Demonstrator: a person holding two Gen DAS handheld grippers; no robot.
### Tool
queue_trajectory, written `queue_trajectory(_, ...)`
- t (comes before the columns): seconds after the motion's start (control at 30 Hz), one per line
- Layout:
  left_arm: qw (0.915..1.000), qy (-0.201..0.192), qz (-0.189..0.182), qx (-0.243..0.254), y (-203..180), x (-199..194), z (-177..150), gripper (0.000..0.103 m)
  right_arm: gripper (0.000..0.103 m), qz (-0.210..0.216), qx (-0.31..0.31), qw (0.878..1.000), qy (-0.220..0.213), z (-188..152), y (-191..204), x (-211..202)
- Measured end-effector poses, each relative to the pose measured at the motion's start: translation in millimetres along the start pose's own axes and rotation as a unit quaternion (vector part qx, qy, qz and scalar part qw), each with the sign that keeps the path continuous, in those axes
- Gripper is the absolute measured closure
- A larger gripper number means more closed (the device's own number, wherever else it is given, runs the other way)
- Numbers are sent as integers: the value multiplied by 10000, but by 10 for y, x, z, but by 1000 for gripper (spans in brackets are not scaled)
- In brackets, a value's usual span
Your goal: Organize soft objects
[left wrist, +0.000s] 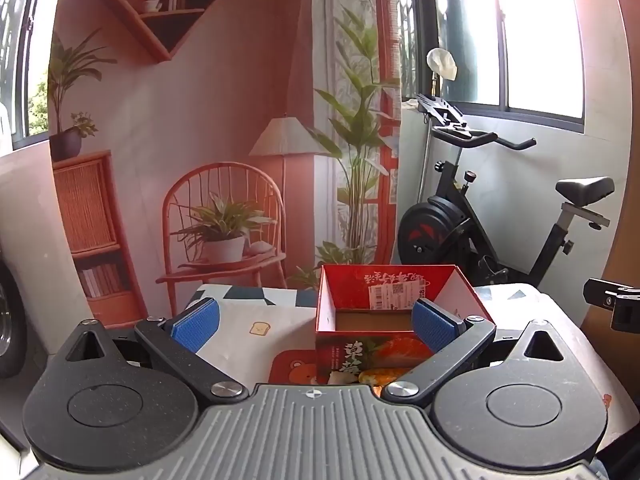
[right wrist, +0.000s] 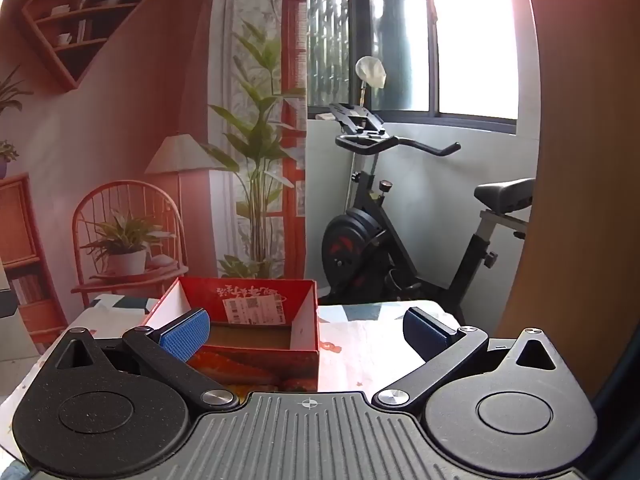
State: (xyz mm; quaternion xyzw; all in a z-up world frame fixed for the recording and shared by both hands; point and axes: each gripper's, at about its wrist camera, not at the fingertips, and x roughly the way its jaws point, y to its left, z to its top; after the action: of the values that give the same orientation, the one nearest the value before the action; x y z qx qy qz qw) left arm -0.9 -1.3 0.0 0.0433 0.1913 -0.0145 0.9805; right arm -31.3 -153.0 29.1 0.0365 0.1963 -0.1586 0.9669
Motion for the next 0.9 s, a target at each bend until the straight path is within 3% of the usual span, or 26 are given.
queue_trajectory(0.2, 9998, 185, -74, -99, 21, 118, 5, 0, 0, 9, 4, 10000, 25, -3, 6, -1)
queue_trajectory(0.9, 9999, 79, -88, -85, 56, 45, 11, 0, 0, 18, -6, 10000, 45, -5, -8, 3)
